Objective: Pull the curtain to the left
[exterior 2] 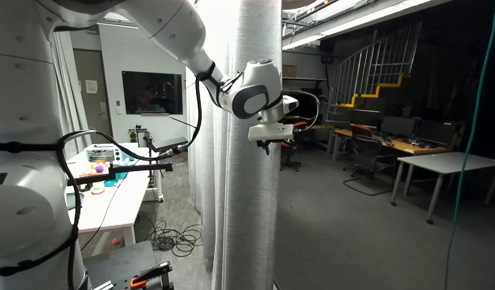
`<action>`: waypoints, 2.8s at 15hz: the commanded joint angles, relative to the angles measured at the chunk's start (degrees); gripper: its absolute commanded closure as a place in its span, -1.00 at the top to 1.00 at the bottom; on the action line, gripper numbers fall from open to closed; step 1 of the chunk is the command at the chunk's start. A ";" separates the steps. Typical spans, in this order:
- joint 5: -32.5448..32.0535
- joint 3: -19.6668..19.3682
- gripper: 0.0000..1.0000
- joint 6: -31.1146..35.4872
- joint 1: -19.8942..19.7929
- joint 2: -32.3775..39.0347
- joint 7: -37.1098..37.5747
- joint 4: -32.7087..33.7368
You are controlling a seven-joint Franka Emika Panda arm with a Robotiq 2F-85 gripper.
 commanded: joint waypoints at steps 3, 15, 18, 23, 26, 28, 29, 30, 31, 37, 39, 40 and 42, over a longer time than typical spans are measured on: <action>24.57 2.31 0.64 -1.02 -0.95 -1.76 -18.05 1.46; 25.15 -0.74 -1.00 1.12 -1.51 -2.52 -16.81 -2.09; 16.76 -0.79 -0.99 3.61 -0.87 -2.36 -9.45 -3.26; 0.82 0.10 -0.99 5.38 0.09 -0.67 4.93 -2.38; -8.40 1.53 -0.99 4.58 1.80 0.41 12.78 -0.93; -13.20 2.95 -0.99 3.88 3.23 1.49 16.36 0.49; -14.53 3.74 -0.99 3.36 3.92 2.16 17.30 1.38; -15.85 4.56 -0.99 3.29 4.66 3.06 18.16 2.46; -16.31 5.44 -0.99 3.13 5.31 4.06 18.08 3.63; -17.84 10.61 -0.99 2.63 9.11 10.42 16.92 11.49; -19.77 11.97 -0.99 2.40 10.76 12.58 17.05 13.81; -21.14 12.52 -0.99 2.43 11.72 13.58 17.02 14.97; -23.75 13.66 -0.99 2.19 13.80 15.61 16.84 17.58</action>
